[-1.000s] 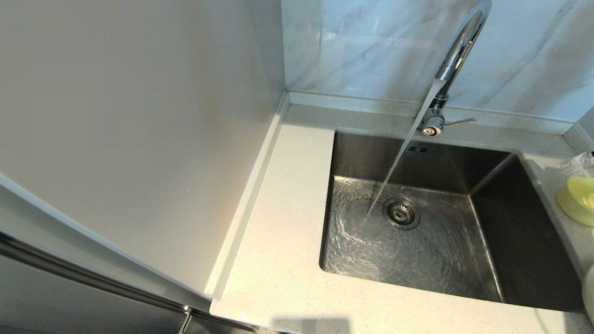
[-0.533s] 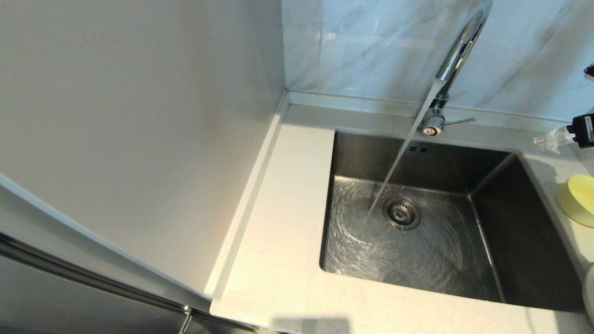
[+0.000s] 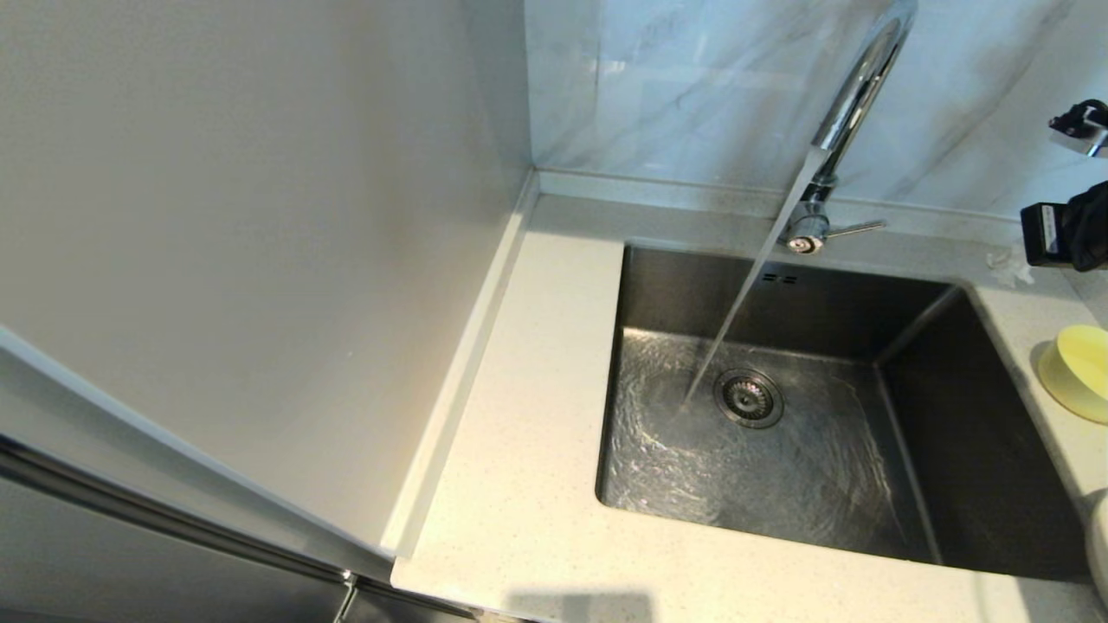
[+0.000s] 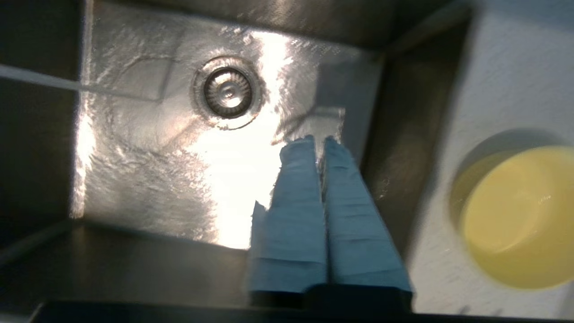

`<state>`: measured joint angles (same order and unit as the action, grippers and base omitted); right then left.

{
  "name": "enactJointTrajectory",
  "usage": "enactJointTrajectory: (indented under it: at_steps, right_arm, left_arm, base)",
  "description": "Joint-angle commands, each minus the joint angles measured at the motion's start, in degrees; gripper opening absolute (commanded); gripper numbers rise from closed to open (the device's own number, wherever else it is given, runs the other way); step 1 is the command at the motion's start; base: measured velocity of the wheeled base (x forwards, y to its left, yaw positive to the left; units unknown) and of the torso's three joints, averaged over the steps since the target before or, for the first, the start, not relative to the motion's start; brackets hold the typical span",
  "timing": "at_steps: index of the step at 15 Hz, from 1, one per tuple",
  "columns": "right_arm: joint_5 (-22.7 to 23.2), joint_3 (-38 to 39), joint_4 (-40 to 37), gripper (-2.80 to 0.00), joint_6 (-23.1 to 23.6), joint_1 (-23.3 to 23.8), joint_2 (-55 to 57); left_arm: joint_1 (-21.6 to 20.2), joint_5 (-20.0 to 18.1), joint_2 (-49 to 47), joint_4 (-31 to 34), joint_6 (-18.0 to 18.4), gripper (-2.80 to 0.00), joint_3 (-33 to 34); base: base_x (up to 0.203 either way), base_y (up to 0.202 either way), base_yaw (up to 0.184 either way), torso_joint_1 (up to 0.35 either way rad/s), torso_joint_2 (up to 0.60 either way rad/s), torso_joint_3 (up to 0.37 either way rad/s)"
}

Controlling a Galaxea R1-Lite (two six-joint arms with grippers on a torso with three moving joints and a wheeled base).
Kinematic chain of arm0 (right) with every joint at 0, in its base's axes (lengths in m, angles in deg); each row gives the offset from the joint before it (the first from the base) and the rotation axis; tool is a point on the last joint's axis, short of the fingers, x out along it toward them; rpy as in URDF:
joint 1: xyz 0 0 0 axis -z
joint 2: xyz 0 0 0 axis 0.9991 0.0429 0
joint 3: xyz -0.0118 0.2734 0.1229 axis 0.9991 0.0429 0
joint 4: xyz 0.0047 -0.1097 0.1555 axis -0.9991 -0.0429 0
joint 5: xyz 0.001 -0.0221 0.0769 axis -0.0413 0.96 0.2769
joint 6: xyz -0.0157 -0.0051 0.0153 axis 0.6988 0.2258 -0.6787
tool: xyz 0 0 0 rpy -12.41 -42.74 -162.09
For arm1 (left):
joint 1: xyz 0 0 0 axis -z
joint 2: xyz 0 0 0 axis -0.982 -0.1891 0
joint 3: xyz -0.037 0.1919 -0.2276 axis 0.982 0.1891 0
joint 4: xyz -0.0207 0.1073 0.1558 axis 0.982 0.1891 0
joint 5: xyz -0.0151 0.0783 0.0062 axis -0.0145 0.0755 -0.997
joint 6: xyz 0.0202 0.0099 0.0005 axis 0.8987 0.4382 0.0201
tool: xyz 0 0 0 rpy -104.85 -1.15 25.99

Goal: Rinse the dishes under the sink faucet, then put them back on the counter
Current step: Turn off the faucet

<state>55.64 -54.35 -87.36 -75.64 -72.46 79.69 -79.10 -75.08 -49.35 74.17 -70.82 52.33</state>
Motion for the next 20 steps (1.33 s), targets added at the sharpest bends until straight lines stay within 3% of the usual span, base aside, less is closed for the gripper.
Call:
enactJointTrajectory:
  at_steps: [1,3,6,9,14,20]
  right_arm:
    - [0.22,-2.35,-4.72,-2.80,-3.53,-1.56,0.58]
    - [0.31,-2.82,-5.92,-2.80,-7.12,-4.49,2.56]
    - [-0.41,-2.83,0.51,-2.80,-13.91,-8.61,6.12]
    - [-10.34,-2.84,6.16,-2.80,-16.81,-11.71,11.12]
    - [-13.80,-3.03,13.91,-2.80,-17.45,-12.09,13.65]
    - [-13.64,-3.37,18.58,-2.80,-17.63,-12.00,12.94]
  left_arm:
    - [0.00,-0.05,0.00,0.00,0.01,-2.80,0.00]
    - [0.00,-0.05,0.00,0.00,0.01,-2.80,0.00]
    - [0.00,-0.05,0.00,0.00,0.01,-2.80,0.00]
    - [0.00,-0.05,0.00,0.00,0.01,-2.80,0.00]
    - [0.00,-0.04,0.00,0.00,0.01,-2.80,0.00]
    - [0.00,0.04,0.00,0.00,0.01,-2.80,0.00]
  base:
    - [0.000,0.000,0.000,0.000,0.00,0.000]
    - [0.000,0.000,0.000,0.000,0.00,0.000]
    - [0.000,0.000,0.000,0.000,0.00,0.000]
    - [0.000,0.000,0.000,0.000,0.00,0.000]
    - [0.000,0.000,0.000,0.000,0.00,0.000]
    - [0.000,0.000,0.000,0.000,0.00,0.000]
